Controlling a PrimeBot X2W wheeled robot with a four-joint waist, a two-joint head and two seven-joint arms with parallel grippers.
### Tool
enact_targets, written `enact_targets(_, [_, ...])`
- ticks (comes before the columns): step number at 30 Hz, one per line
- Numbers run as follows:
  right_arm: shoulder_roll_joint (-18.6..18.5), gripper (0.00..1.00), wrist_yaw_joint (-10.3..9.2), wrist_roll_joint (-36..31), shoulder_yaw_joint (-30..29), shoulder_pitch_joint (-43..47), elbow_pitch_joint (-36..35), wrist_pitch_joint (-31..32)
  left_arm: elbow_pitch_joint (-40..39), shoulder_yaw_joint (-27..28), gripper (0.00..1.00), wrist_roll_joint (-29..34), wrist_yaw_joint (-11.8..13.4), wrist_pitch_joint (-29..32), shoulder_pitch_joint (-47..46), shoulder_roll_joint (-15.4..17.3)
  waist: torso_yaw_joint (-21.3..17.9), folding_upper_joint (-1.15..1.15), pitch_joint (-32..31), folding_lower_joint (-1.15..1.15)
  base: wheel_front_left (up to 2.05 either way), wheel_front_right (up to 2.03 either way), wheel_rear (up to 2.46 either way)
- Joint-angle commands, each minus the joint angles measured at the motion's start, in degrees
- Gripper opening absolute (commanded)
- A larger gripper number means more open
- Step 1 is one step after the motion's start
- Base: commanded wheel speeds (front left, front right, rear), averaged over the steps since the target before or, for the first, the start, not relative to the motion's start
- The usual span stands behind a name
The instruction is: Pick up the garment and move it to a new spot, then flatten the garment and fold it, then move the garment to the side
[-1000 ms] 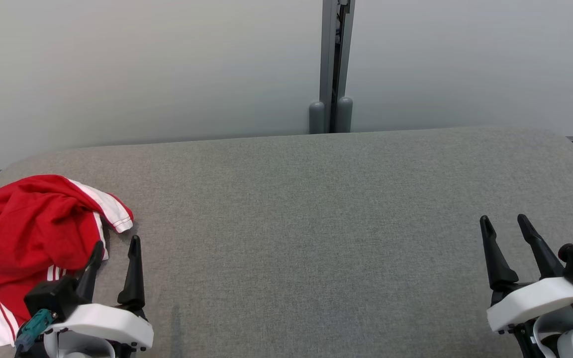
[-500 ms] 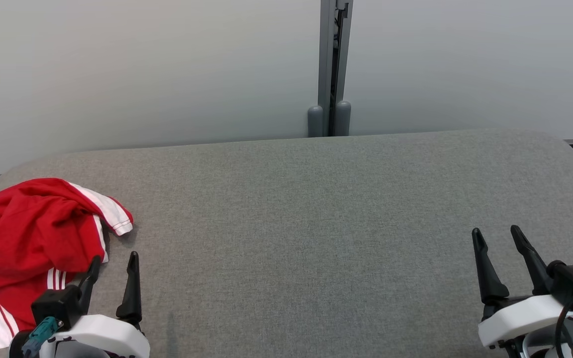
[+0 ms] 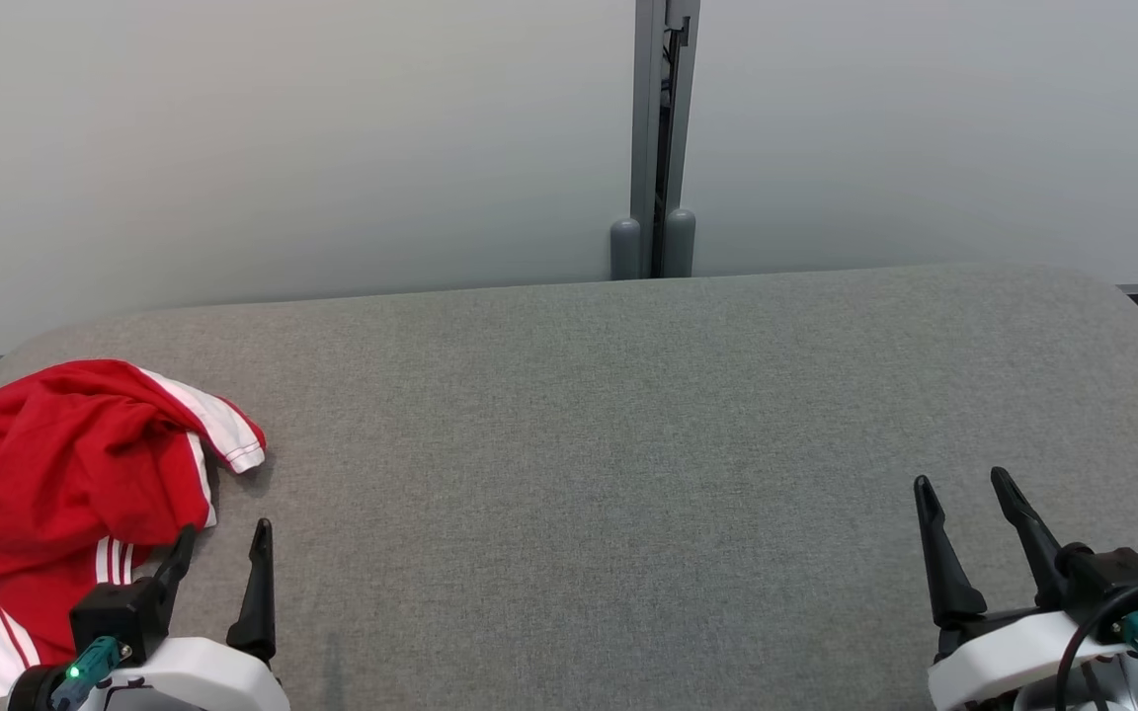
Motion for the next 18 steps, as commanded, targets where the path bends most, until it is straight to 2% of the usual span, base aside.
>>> enact_targets(1, [-0.2,1.0,0.26,-1.0,0.4,0.5,0.2,-0.7,-0.3,0.3,1.0,1.2,0.3,0.4,0.1,0.3,0.0,0.0,-0.1,0.0,0.0,0.0,0.0])
enact_targets(7, [0.2,1.0,0.2,-1.6,1.1,1.1,0.2,-0.5,-0.6,0.1,1.0,2.6,0.6,1.2,0.7,0.6,-0.1,0.0,-0.3,0.0,0.0,0.0,0.0])
enact_targets(18, [0.3,1.0,0.2,0.7,0.1,0.6,0.6,1.0,-1.2,-0.3,1.0,1.3,0.8,1.4,1.0,0.5,-0.2,0.0,-0.1,0.0,0.0,0.0,0.0])
